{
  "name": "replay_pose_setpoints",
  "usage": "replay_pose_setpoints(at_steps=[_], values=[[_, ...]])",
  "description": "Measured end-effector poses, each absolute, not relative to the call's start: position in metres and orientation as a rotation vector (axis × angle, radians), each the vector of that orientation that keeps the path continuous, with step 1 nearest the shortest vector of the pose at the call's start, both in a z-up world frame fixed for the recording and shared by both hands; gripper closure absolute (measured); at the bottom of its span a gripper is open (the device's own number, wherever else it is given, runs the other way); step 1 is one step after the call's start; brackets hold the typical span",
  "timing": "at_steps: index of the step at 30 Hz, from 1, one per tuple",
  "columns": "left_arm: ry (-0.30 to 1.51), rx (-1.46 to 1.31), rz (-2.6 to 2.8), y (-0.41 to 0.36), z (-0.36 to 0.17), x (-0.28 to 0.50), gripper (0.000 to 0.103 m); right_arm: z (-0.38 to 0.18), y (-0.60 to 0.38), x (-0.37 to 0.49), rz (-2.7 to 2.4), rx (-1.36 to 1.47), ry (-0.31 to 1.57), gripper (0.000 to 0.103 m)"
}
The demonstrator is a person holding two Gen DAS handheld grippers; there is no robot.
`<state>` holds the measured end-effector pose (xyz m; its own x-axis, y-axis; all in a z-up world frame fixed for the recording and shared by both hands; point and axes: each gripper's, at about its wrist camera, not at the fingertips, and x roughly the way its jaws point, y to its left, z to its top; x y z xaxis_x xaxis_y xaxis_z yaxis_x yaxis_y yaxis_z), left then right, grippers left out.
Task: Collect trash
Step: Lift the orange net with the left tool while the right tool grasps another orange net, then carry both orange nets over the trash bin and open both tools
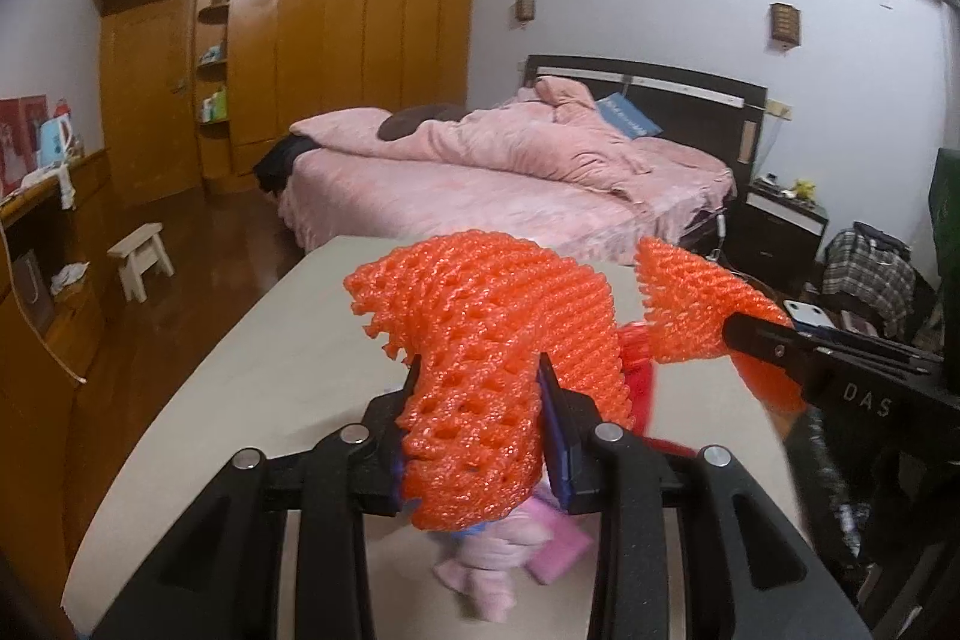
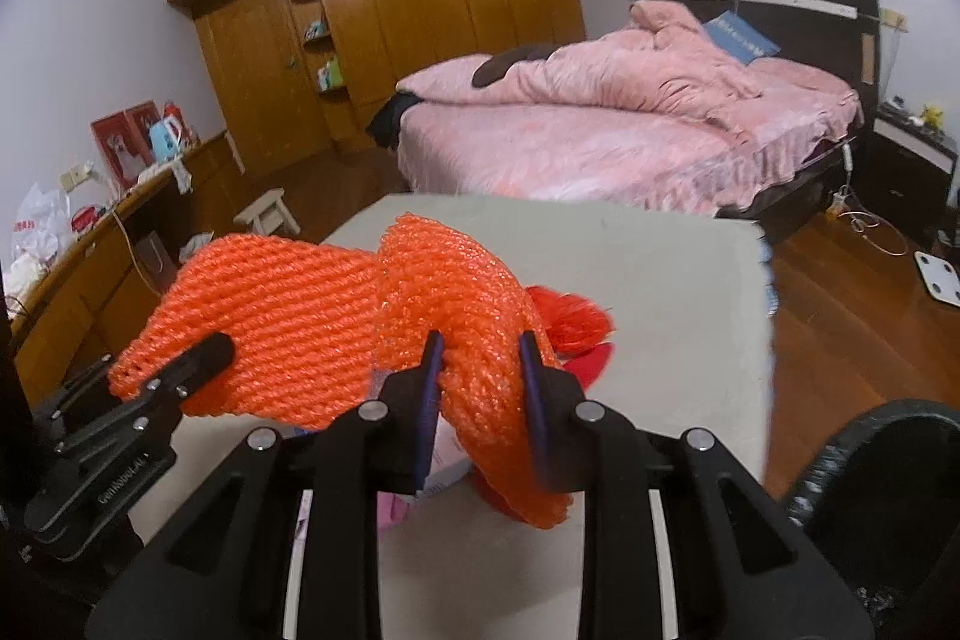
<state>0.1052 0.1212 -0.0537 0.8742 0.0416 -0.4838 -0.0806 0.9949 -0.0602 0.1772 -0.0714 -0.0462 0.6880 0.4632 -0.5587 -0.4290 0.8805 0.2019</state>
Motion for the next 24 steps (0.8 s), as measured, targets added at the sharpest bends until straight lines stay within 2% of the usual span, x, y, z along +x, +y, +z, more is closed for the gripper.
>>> replay_pose_setpoints(at_steps=[7, 24], values=[[0.503, -0.057, -0.024, 0.076, -0.046, 0.098, 0.069, -0.032, -0.124, 0.151, 0.412, 0.074, 0.611, 0.079], [0.531, -0.006, -0.264, -0.042, -0.053, 0.099, 0.069, -0.058, -0.263, 0.093, 0.118, 0.089, 0.641, 0.079]])
